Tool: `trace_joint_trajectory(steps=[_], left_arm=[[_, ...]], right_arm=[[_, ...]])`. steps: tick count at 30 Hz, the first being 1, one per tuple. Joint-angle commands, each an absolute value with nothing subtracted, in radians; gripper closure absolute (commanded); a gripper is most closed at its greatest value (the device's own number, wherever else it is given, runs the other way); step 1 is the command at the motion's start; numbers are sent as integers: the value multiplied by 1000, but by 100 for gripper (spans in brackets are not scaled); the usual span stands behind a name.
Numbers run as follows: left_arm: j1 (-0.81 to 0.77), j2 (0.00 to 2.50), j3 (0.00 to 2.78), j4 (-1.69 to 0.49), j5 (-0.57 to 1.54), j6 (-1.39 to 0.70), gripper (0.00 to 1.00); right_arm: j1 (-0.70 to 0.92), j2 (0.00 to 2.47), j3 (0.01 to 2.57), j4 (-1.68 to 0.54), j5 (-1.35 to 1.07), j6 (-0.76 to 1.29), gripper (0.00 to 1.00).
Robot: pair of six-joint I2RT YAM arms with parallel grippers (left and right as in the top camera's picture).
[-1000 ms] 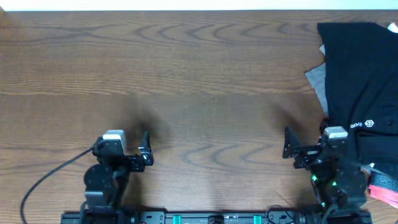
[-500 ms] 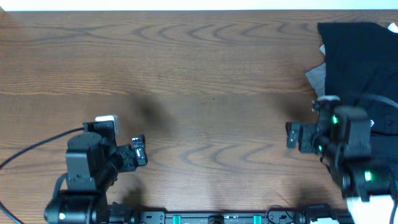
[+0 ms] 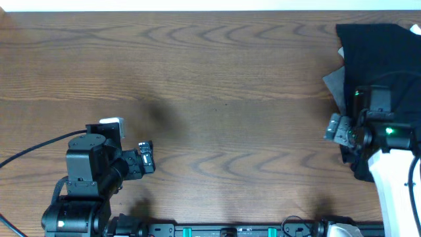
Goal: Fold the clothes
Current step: 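Reach the right gripper to the black polo shirt and grasp it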
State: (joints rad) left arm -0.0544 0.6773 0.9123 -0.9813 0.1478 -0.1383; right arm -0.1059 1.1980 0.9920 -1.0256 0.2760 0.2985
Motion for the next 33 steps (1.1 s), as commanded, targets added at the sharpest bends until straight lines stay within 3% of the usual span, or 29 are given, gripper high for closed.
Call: trace_joint_trajectory(steps=[1, 8, 23, 26, 28, 30, 33], left_arm=[[-57, 678, 934, -983, 149, -148, 2], [-57, 678, 934, -983, 149, -148, 2], [-57, 678, 934, -983, 149, -148, 2], [-57, 678, 934, -983, 149, -148, 2], [-57, 678, 934, -983, 149, -148, 2], [-57, 678, 934, -983, 149, -148, 2], [-57, 678, 934, -983, 149, -148, 2]], right_arm=[[-171, 1250, 971, -1019, 329, 348, 1], [-233, 1362, 889, -969, 295, 348, 12], [-238, 1459, 731, -770, 299, 348, 20], [-238, 1459, 715, -755, 299, 348, 43], [-238, 1459, 715, -753, 299, 347, 75], [-238, 1459, 720, -751, 298, 347, 97], [-238, 1452, 739, -762, 279, 346, 99]])
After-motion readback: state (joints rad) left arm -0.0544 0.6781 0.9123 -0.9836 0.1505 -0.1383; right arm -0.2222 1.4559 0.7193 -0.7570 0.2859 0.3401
